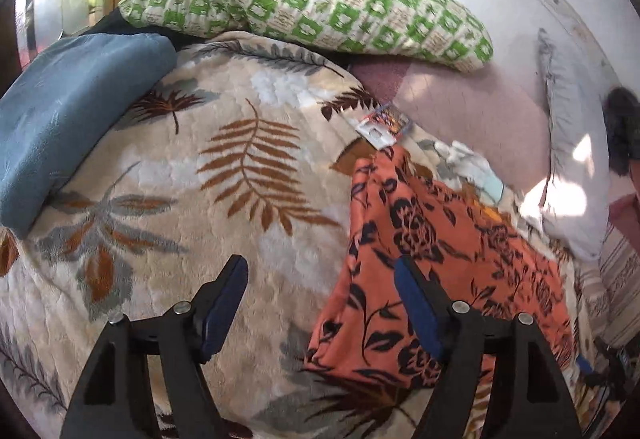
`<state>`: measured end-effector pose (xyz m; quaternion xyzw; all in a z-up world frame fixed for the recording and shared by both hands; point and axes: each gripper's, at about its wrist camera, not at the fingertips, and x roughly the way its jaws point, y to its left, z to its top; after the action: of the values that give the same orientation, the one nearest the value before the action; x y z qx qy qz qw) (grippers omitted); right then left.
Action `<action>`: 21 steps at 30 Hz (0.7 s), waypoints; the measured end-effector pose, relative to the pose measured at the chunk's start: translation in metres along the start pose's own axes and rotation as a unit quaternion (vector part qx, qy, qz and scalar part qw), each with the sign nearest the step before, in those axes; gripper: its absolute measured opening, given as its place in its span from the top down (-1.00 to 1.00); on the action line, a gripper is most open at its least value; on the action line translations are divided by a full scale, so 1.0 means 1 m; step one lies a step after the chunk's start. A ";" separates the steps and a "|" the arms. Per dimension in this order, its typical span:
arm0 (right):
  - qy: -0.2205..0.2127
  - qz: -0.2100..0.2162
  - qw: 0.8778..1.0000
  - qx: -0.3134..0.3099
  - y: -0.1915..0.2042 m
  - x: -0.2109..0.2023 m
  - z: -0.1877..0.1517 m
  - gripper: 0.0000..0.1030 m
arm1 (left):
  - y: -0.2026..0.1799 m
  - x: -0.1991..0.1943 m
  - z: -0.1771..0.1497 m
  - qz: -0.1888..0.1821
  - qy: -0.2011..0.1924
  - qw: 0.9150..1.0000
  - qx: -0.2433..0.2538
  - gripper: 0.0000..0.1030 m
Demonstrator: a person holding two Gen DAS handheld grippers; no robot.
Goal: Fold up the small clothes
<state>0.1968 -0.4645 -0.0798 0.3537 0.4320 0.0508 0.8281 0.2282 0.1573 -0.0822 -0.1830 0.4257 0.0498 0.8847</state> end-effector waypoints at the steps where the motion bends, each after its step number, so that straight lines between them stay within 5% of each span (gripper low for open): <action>1: 0.012 -0.016 1.000 -0.008 -0.001 0.006 0.001 -0.64 | -0.005 0.006 -0.001 -0.002 0.012 1.000 0.017 -0.48; 7: 0.056 -0.039 0.992 -0.104 0.019 0.048 0.035 -0.64 | -0.039 0.063 0.026 -0.046 0.063 0.992 0.096 -0.48; 9: 0.057 -0.032 0.993 -0.094 0.014 0.060 0.049 -0.64 | -0.035 0.088 0.031 -0.064 0.081 0.991 0.080 -0.48; 11: 0.077 -0.005 0.994 -0.074 0.009 0.080 0.062 -0.64 | -0.029 0.120 0.027 -0.053 0.143 0.987 0.052 -0.48; 14: 0.120 0.002 0.992 -0.039 -0.002 0.118 0.066 -0.66 | -0.042 0.117 0.028 -0.048 0.119 0.988 0.082 -0.56; 15: 0.114 0.008 0.993 -0.039 -0.001 0.120 0.067 -0.66 | -0.045 0.117 0.029 -0.045 0.122 0.988 0.085 -0.51; 17: 0.134 0.065 0.988 -0.035 0.009 0.119 0.067 -0.55 | -0.049 0.113 0.030 -0.061 0.125 0.986 0.089 0.43; 21: 0.158 0.004 0.984 -0.086 0.022 0.126 0.055 -0.55 | -0.042 0.120 0.033 -0.067 0.130 0.987 0.061 0.33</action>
<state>0.3212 -0.4295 -0.1308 0.2706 0.5500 0.1464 0.7765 0.3388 0.1219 -0.1439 -0.1615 0.5257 -0.0602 0.8330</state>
